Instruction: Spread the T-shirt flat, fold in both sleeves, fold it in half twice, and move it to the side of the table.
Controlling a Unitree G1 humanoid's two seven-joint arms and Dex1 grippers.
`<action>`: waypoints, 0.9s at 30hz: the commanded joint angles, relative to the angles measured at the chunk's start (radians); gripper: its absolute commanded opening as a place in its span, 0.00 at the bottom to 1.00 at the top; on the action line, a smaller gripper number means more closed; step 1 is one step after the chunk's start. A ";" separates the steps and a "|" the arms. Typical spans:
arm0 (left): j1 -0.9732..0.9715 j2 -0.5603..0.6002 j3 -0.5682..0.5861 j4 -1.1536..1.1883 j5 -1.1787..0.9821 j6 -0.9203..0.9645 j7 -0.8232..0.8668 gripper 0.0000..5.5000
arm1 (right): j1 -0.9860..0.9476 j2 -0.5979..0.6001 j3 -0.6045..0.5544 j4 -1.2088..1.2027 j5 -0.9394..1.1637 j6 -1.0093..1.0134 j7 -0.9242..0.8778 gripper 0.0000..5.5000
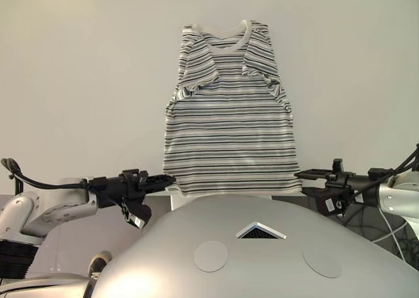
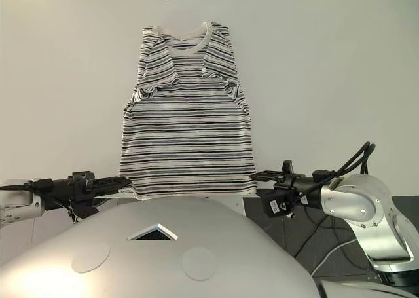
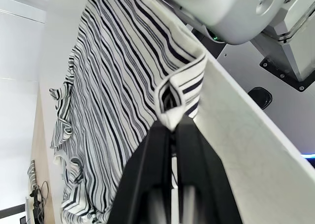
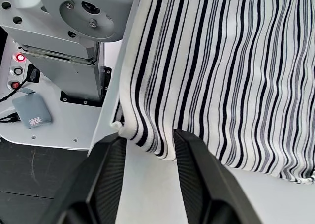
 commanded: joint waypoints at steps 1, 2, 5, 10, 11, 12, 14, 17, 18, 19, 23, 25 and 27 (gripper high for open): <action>-0.016 0.025 -0.010 -0.019 -0.013 0.018 -0.017 0.00 | -0.037 -0.025 0.028 0.015 -0.015 0.020 0.001 0.26; -0.017 0.026 -0.011 -0.022 -0.015 0.021 -0.018 0.00 | -0.037 -0.028 0.030 0.015 -0.012 0.023 0.003 0.21; -0.010 0.025 -0.009 -0.016 -0.006 0.015 -0.010 0.00 | -0.024 -0.040 0.033 0.006 -0.002 0.029 0.008 0.12; 0.000 0.022 -0.010 0.002 0.006 0.003 0.003 0.00 | -0.012 -0.057 0.032 -0.001 0.014 0.034 0.010 0.00; 0.004 0.023 -0.013 0.006 0.002 0.002 0.003 0.00 | -0.012 -0.058 0.031 -0.003 0.020 0.036 0.010 0.00; 0.006 0.025 -0.015 0.008 -0.003 0.002 0.001 0.00 | -0.012 -0.058 0.030 -0.005 0.026 0.038 0.010 0.00; 0.017 0.044 -0.023 0.004 -0.054 0.027 -0.019 0.00 | 0.002 -0.054 0.011 -0.015 0.072 0.044 0.012 0.00; 0.041 0.125 -0.007 -0.069 -0.281 0.142 -0.081 0.00 | 0.056 -0.040 -0.048 -0.044 0.211 0.034 0.021 0.00; 0.064 0.162 0.009 -0.111 -0.395 0.202 -0.109 0.00 | 0.059 -0.029 -0.067 -0.048 0.244 0.025 0.014 0.00; 0.087 0.199 0.038 -0.151 -0.511 0.255 -0.135 0.00 | 0.062 -0.018 -0.087 -0.050 0.274 0.022 0.007 0.00; 0.184 0.241 0.125 -0.236 -0.795 0.348 -0.224 0.00 | 0.078 -0.002 -0.167 -0.070 0.392 0.008 0.019 0.00; 0.267 0.236 0.159 -0.260 -0.893 0.351 -0.292 0.00 | 0.094 0.014 -0.222 -0.083 0.451 -0.008 0.030 0.00; 0.366 0.219 0.227 -0.290 -0.984 0.342 -0.376 0.00 | 0.115 0.031 -0.270 -0.083 0.478 -0.031 0.040 0.00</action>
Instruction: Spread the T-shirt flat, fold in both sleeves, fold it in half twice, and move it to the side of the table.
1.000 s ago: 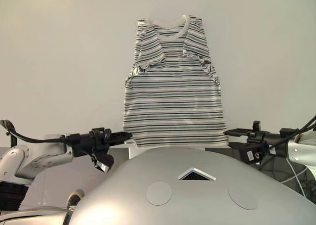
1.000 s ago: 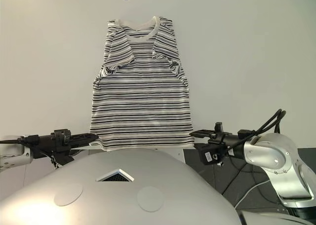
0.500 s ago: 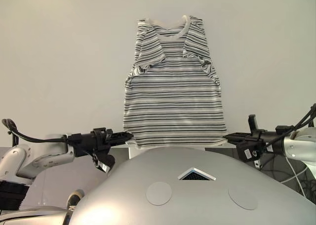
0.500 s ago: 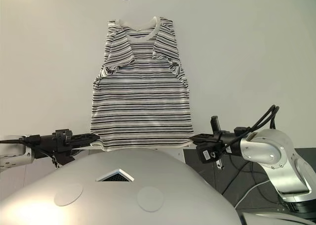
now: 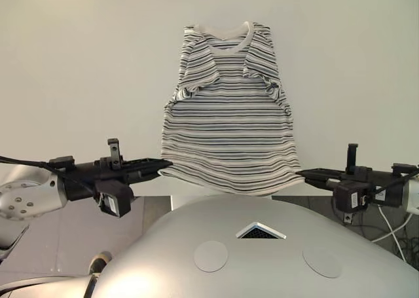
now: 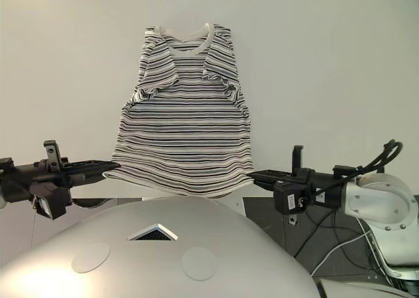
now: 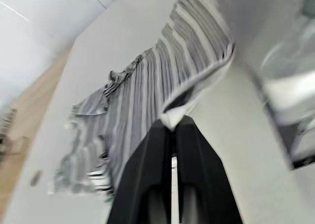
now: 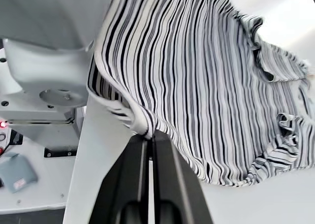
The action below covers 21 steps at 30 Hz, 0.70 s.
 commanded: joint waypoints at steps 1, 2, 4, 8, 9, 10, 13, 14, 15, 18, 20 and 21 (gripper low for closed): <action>0.163 -0.023 0.128 -0.057 -0.163 -0.004 -0.147 0.00 | 0.042 0.034 -0.095 -0.018 0.058 -0.042 0.021 0.00; 0.196 -0.034 0.176 -0.075 -0.217 0.002 -0.195 0.00 | 0.058 0.047 -0.123 -0.022 0.072 -0.055 0.027 0.00; 0.252 -0.063 0.249 -0.104 -0.305 0.011 -0.286 0.00 | 0.087 0.071 -0.166 -0.037 0.101 -0.076 0.042 0.00; 0.252 -0.144 0.326 -0.123 -0.391 0.034 -0.378 0.00 | 0.107 0.093 -0.215 -0.067 0.148 -0.088 0.064 0.00; 0.202 -0.165 0.323 -0.108 -0.365 0.045 -0.362 0.00 | 0.095 0.094 -0.214 -0.069 0.146 -0.077 0.058 0.00; 0.124 -0.192 0.305 -0.086 -0.319 0.054 -0.321 0.00 | 0.069 0.095 -0.209 -0.065 0.128 -0.055 0.038 0.00; -0.157 -0.302 0.225 0.016 -0.077 0.068 -0.183 0.00 | -0.089 0.091 -0.145 -0.037 0.055 0.033 -0.051 0.00; -0.247 -0.338 0.196 0.055 0.019 0.065 -0.140 0.00 | -0.154 0.092 -0.112 -0.025 0.028 0.060 -0.081 0.00; -0.334 -0.364 0.162 0.093 0.107 0.082 -0.097 0.00 | -0.237 0.095 -0.068 -0.007 -0.005 0.100 -0.119 0.00; -0.539 -0.427 0.075 0.192 0.269 0.132 -0.003 0.00 | -0.489 0.113 0.060 0.078 -0.111 0.216 -0.213 0.00; -0.648 -0.468 0.037 0.264 0.330 0.159 0.059 0.00 | -0.638 0.131 0.139 0.151 -0.175 0.278 -0.257 0.00; -0.696 -0.488 0.020 0.305 0.359 0.169 0.089 0.00 | -0.725 0.144 0.184 0.207 -0.217 0.297 -0.276 0.00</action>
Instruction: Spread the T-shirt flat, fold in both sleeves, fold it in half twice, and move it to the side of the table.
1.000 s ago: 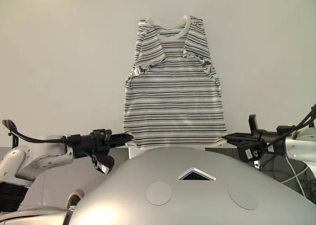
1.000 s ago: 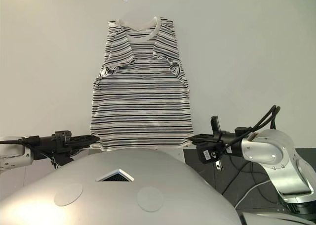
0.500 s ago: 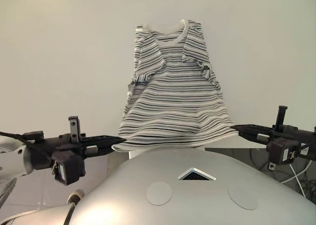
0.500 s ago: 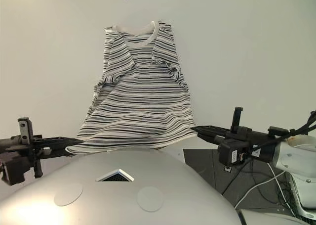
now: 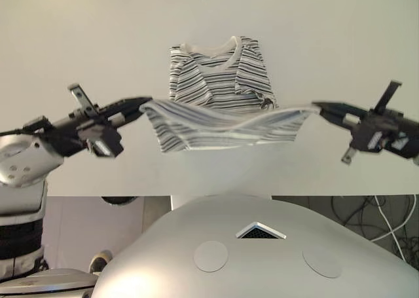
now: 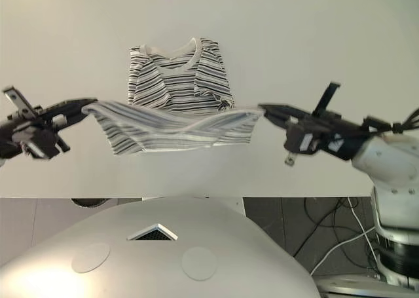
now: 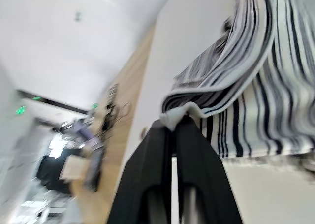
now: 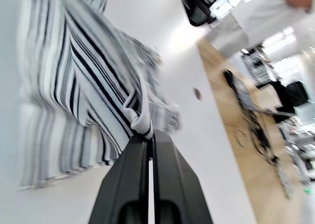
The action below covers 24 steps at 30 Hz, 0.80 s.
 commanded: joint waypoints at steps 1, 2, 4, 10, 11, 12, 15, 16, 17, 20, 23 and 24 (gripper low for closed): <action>-0.186 -0.071 -0.066 0.142 0.116 0.044 0.116 0.00 | -0.305 0.044 0.154 0.181 -0.139 0.088 -0.075 0.00; -0.233 -0.088 -0.087 0.191 0.150 0.044 0.145 0.00 | -0.398 0.068 0.201 0.257 -0.174 0.102 -0.090 0.00; -0.316 -0.108 -0.132 0.290 0.212 0.035 0.188 0.00 | -0.538 0.110 0.269 0.405 -0.226 0.104 -0.114 0.00; -0.508 -0.118 -0.267 0.593 0.339 -0.046 0.250 0.00 | -0.802 0.213 0.408 0.816 -0.307 0.012 -0.138 0.00; -0.546 -0.122 -0.294 0.657 0.371 -0.066 0.266 0.00 | -0.843 0.234 0.431 0.892 -0.321 -0.006 -0.139 0.00; -0.585 -0.127 -0.328 0.732 0.409 -0.084 0.285 0.05 | -0.882 0.260 0.458 0.975 -0.338 -0.025 -0.139 0.00; -0.672 -0.150 -0.426 0.938 0.507 -0.120 0.338 0.12 | -0.956 0.332 0.513 1.192 -0.369 -0.066 -0.144 0.07; -0.701 -0.164 -0.453 1.007 0.539 -0.127 0.373 0.16 | -0.977 0.359 0.522 1.265 -0.376 -0.070 -0.163 0.11; -0.724 -0.176 -0.472 1.063 0.560 -0.132 0.407 0.19 | -0.997 0.381 0.525 1.326 -0.382 -0.076 -0.190 0.14; -0.775 -0.201 -0.493 1.195 0.581 -0.122 0.513 0.29 | -1.055 0.420 0.492 1.496 -0.375 -0.082 -0.299 0.25; -0.828 -0.223 -0.415 1.303 0.498 -0.087 0.641 0.38 | -1.095 0.428 0.384 1.633 -0.299 -0.076 -0.422 0.35; -0.840 -0.230 -0.385 1.323 0.467 -0.084 0.677 0.40 | -1.102 0.431 0.355 1.661 -0.276 -0.079 -0.452 0.38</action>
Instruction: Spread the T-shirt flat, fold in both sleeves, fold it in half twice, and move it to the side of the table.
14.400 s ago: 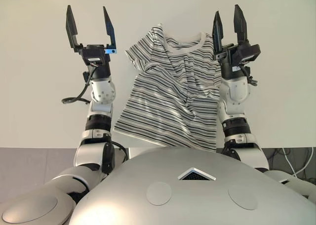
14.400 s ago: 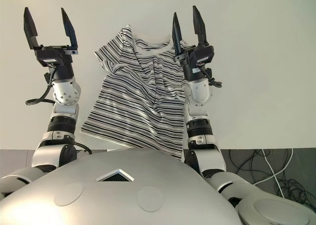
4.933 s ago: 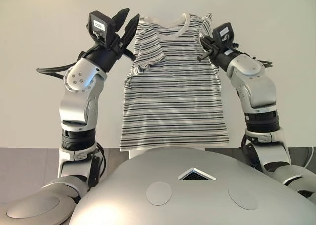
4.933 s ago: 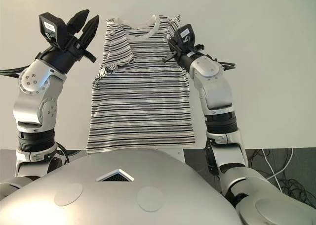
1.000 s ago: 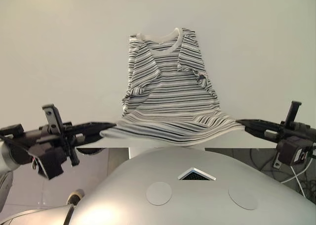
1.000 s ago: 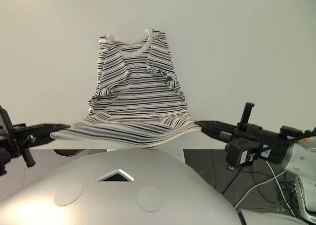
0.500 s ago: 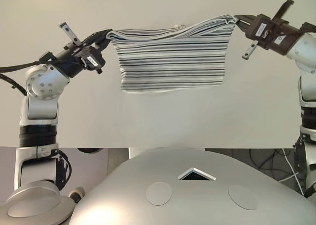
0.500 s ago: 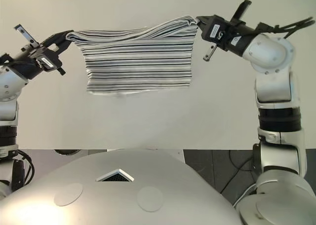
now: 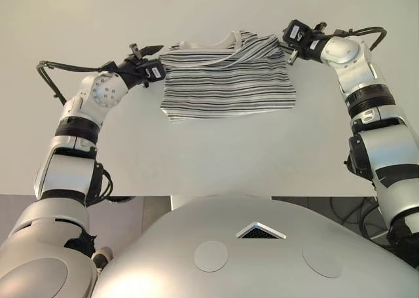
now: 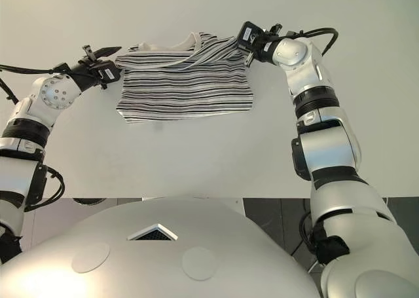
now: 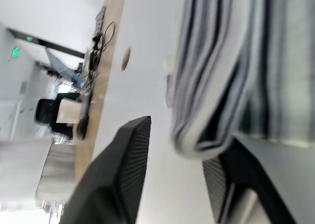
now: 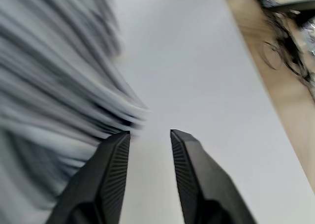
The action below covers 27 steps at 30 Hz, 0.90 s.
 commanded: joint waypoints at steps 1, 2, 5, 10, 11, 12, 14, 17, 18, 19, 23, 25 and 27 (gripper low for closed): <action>-0.052 -0.024 0.113 0.084 -0.128 0.024 0.116 0.43 | -0.054 0.010 -0.125 0.116 0.091 0.004 -0.115 0.41; -0.057 -0.034 0.136 0.088 -0.164 0.015 0.122 0.46 | -0.057 0.016 -0.144 0.128 0.107 -0.001 -0.129 0.44; -0.064 -0.079 0.185 0.075 -0.268 -0.003 0.098 0.53 | -0.052 0.045 -0.175 0.129 0.136 -0.028 -0.145 0.49; -0.050 -0.136 0.200 -0.004 -0.368 -0.014 0.016 0.53 | 0.042 0.101 -0.188 -0.044 0.215 -0.158 -0.021 0.49; -0.038 -0.135 0.195 -0.050 -0.362 -0.027 0.025 0.53 | 0.080 0.100 -0.178 -0.117 0.237 -0.193 0.031 0.49; -0.026 -0.135 0.194 -0.099 -0.357 -0.039 0.033 0.53 | 0.109 0.096 -0.169 -0.175 0.253 -0.211 0.072 0.49; 0.012 -0.137 0.198 -0.246 -0.336 -0.060 0.066 0.53 | 0.166 0.065 -0.139 -0.278 0.262 -0.234 0.169 0.49; 0.102 -0.163 0.200 -0.503 -0.306 -0.067 0.104 0.53 | 0.253 -0.025 -0.058 -0.419 0.247 -0.245 0.371 0.49; 0.139 -0.173 0.195 -0.588 -0.293 -0.067 0.110 0.53 | 0.278 -0.062 -0.028 -0.453 0.227 -0.253 0.425 0.49; 0.172 -0.181 0.188 -0.663 -0.283 -0.066 0.112 0.53 | 0.291 -0.096 0.002 -0.470 0.201 -0.257 0.467 0.49; 0.266 -0.203 0.155 -0.851 -0.231 -0.031 0.100 0.53 | 0.233 -0.133 0.071 -0.414 0.078 -0.286 0.457 0.49; 0.293 -0.212 0.138 -0.901 -0.204 -0.018 0.098 0.53 | 0.177 -0.106 0.102 -0.355 0.020 -0.293 0.415 0.49; 0.309 -0.218 0.127 -0.932 -0.196 -0.003 0.094 0.53 | 0.124 -0.070 0.139 -0.278 -0.039 -0.308 0.365 0.49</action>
